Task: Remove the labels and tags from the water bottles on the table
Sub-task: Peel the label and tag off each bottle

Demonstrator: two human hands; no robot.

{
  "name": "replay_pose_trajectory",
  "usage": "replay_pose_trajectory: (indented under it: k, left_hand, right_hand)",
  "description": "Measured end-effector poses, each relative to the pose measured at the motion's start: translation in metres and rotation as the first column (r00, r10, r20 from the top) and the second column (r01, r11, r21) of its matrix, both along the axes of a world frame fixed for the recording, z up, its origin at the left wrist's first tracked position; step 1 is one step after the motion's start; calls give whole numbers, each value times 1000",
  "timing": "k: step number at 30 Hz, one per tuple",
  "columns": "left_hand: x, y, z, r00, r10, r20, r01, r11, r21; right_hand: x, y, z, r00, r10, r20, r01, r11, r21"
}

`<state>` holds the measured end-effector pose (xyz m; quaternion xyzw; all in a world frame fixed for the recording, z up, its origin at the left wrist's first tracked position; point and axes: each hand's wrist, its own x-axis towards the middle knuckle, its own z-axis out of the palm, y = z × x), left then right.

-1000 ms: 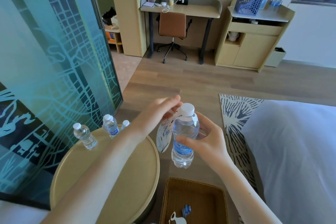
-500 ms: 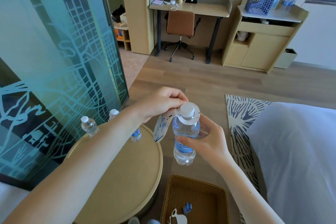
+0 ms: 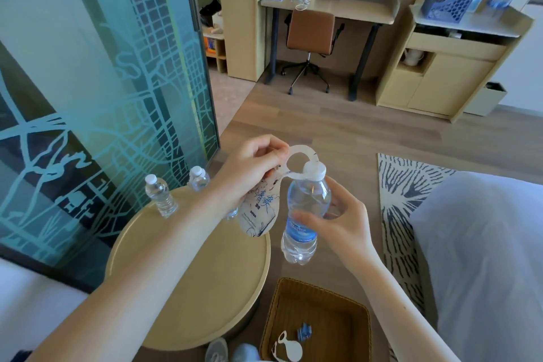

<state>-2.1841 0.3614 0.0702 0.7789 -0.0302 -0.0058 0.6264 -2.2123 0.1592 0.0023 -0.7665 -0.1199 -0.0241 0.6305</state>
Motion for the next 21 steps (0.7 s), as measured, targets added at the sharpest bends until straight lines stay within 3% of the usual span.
replay_pose_trajectory:
  k: [7,12,14,21]
  left_hand:
    - [-22,67,-77,931,351,-97,-363,914,-179]
    - [-39,121,-164,783,552,-288,-592,802,-73]
    - [-43,135,-199,721,587,-369,-640,768,-30]
    - [-51,162,-306,632,585,-509,-634,768,95]
  right_hand:
    - [21,39,-24,990,15,-140,-3,996,86]
    - [40,80,-49,973,34,-227,-12,995,94]
    - [45,96,-61,966,39,-256,-11,994,109]
    - [66,142,-113,942,33,-334,-10,997,70]
